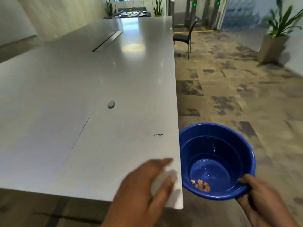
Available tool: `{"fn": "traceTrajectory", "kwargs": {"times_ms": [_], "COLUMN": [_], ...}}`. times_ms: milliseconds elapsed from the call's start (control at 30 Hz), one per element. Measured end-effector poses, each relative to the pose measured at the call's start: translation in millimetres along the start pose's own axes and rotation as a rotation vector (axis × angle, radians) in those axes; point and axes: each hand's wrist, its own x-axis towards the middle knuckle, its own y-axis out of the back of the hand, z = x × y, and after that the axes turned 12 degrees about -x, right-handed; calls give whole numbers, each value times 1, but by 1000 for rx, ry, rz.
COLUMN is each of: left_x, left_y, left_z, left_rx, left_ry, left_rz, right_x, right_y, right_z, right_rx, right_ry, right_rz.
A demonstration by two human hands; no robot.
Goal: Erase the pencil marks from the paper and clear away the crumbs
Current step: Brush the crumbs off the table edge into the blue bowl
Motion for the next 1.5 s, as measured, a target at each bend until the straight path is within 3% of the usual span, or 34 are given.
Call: {"fn": "traceTrajectory", "kwargs": {"times_ms": [33, 67, 167, 333, 533, 667, 900, 1000, 1067, 1200, 1267, 1400, 1500], "left_x": [4, 11, 45, 74, 84, 72, 83, 100, 106, 92, 83, 75, 91], "left_y": [14, 24, 14, -11, -32, -12, 39, 26, -3, -67, -74, -45, 1], "left_z": [9, 9, -5, -7, 20, 11, -36, -32, -15, 26, 34, 25, 1], "left_rx": [215, 438, 727, 658, 487, 442, 586, 615, 600, 585, 561, 448, 554], "left_ry": [-100, -85, 110, 185, -139, -158, 129, 187, 88, -194, -239, -197, -121], "left_rz": [76, 170, 60, -14, -248, -156, 106, 127, 56, -301, -341, -230, -21], "right_x": [-2, -4, -8, -20, -25, -30, -31, -31, -30, -31, -31, -30, -32], "right_y": [-4, -7, -13, -20, -23, -26, -31, -32, -32, -33, -33, -31, -30], "right_z": [1, 1, 1, -4, -7, -8, -3, -3, -5, -7, -7, -7, -9], "right_rx": [-7, -7, -24, -111, -233, -251, -280, -277, -272, -246, -245, -279, -293], "right_ry": [-2, -1, 19, 71, 94, 112, 100, 85, 79, 84, 93, 97, 93], "right_rz": [11, 21, 59, 58, 94, 107, 124, 113, 105, 91, 97, 109, 113]}}
